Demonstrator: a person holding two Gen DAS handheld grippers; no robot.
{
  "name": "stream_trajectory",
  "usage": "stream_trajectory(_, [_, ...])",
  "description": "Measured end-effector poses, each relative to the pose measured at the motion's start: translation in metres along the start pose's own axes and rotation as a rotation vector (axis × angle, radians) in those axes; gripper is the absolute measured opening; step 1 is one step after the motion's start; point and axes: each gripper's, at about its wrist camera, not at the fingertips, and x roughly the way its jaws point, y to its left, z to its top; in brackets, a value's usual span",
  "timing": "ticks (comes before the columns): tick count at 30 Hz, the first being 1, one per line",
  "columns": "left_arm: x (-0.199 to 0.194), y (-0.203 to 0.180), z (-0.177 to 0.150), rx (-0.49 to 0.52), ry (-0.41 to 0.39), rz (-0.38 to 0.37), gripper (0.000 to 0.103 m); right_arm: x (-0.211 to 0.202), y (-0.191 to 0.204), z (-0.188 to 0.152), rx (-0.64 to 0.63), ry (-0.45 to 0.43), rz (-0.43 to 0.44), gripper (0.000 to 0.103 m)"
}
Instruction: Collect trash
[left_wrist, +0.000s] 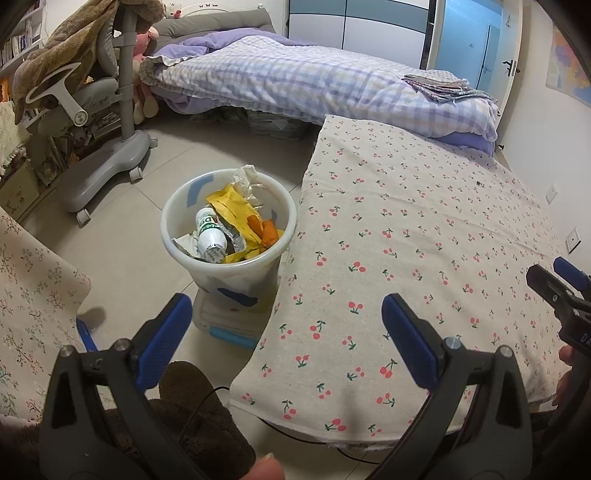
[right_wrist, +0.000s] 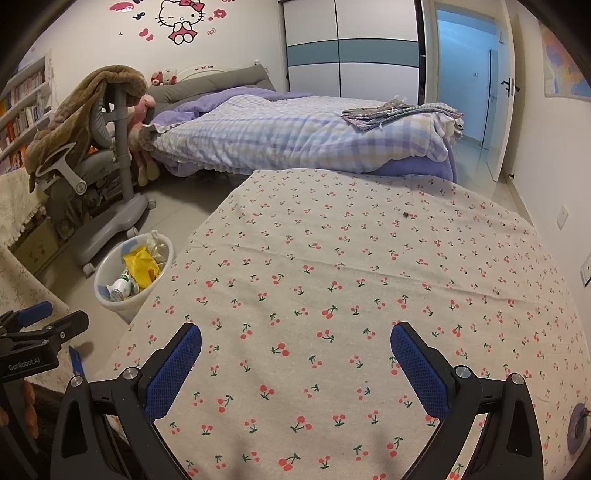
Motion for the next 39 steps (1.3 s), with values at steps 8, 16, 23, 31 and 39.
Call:
stream_trajectory(8, [-0.0005, 0.0001, 0.0003, -0.005, -0.003, 0.001, 0.102, -0.0019, -0.0005, 0.0003, 0.003, -0.006, -0.003, 0.103])
stream_trajectory(16, [-0.0009, -0.0019, -0.0002, -0.003, -0.006, -0.003, 0.102, -0.0028, -0.0016, 0.0018, 0.012, -0.013, -0.011, 0.103])
stream_trajectory(23, [-0.0023, -0.0021, 0.0003, -0.012, -0.006, 0.0, 0.102, -0.0032, -0.002, 0.002, 0.014, -0.013, -0.013, 0.103])
stream_trajectory(31, [-0.0041, -0.001, 0.0026, -0.023, -0.002, -0.011, 0.102, -0.0032, -0.003, 0.0023, 0.015, -0.017, -0.018, 0.103])
stream_trajectory(39, [-0.0035, -0.0002, 0.0034, -0.023, 0.008, -0.027, 0.102, -0.004, -0.0034, 0.0032, 0.016, -0.018, -0.024, 0.103])
